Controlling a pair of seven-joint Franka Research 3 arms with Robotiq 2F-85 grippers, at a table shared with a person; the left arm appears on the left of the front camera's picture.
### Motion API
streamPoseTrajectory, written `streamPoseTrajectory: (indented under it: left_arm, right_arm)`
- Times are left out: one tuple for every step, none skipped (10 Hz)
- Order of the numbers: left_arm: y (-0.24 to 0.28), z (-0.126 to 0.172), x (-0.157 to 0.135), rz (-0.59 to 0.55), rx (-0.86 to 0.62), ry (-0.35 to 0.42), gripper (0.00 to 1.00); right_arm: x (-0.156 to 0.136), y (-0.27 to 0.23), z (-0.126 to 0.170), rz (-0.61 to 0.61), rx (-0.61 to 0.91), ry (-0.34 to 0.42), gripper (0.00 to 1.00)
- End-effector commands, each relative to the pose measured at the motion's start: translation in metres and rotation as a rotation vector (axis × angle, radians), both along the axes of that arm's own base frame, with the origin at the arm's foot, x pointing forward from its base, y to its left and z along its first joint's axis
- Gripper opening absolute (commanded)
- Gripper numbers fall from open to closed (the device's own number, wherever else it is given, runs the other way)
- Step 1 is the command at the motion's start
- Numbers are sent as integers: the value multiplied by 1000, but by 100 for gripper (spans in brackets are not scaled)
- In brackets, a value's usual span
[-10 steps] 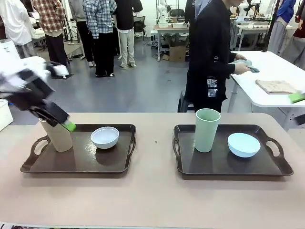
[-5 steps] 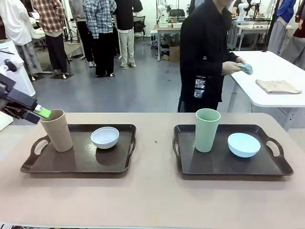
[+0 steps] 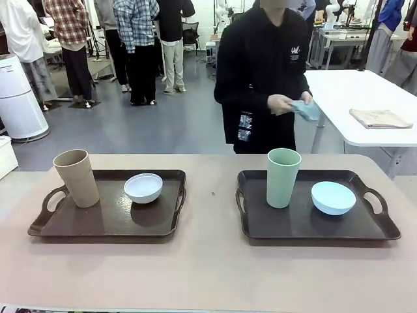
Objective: Set up a tray with a mat and arrange the tableware.
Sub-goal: Pick up the Picnic Bowl and Reusable plastic cup from the Handle tray in front of the human's position and hold them in the air.
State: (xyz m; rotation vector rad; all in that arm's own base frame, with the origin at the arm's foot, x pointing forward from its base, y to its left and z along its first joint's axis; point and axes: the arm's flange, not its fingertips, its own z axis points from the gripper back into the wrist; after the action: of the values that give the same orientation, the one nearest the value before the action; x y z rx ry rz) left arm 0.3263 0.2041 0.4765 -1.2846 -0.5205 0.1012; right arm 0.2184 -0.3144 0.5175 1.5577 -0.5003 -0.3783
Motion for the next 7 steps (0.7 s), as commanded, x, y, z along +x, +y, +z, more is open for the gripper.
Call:
streamPoseTrajectory:
  left_arm:
    - [-17,15,-1,-11,112,-43,100]
    - [-17,15,-1,-11,112,-43,100]
    - [-17,15,-1,-11,112,-43,100]
    - [-17,15,-1,-11,112,-43,100]
    - [-17,15,-1,-11,112,-43,100]
    - [-17,15,-1,-11,112,-43,100]
    - [-17,15,-1,-11,112,-43,100]
  right_arm:
    - [12,27,3,26,-50,8,100]
    - [12,27,3,26,-50,8,100]
    - [12,27,3,26,-50,8,100]
    - [12,27,3,26,-50,8,100]
    - [12,27,3,26,-50,8,100]
    - [12,27,3,26,-50,8,100]
    - [12,27,3,26,-50,8,100]
